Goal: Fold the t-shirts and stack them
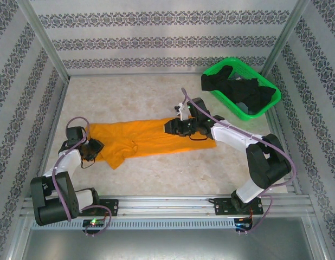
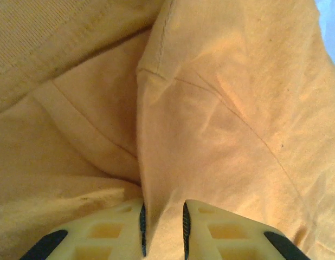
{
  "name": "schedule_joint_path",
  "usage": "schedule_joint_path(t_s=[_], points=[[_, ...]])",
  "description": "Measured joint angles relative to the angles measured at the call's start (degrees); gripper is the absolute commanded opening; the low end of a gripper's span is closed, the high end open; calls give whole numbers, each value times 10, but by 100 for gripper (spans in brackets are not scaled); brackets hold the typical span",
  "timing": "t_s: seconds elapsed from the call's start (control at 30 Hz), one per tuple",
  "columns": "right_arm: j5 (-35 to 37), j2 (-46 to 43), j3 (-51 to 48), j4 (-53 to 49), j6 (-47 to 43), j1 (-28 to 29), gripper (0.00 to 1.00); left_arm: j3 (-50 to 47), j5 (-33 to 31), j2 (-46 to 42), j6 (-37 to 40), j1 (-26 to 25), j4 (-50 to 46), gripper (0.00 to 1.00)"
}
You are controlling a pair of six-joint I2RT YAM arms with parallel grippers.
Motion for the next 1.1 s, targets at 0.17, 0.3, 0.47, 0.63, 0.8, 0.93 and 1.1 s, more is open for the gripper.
schedule_joint_path(t_s=[0.17, 0.3, 0.47, 0.63, 0.8, 0.93, 1.1], points=[[0, 1, 1, 0, 0, 0, 41, -14, 0, -11, -10, -7, -1, 17], [0, 1, 1, 0, 0, 0, 40, -21, -1, -11, -15, -8, -4, 0], [0, 1, 1, 5, 1, 0, 40, -19, -2, -24, -22, -8, -10, 0], [0, 1, 1, 5, 1, 0, 40, 4, -12, -38, -33, -9, -32, 0], [0, 1, 1, 5, 1, 0, 40, 44, -16, -38, -48, -9, -48, 0], [0, 1, 1, 5, 1, 0, 40, 77, -17, -19, -56, -9, -59, 0], [0, 0, 1, 5, 1, 0, 40, 121, -20, 33, -56, -9, -69, 0]])
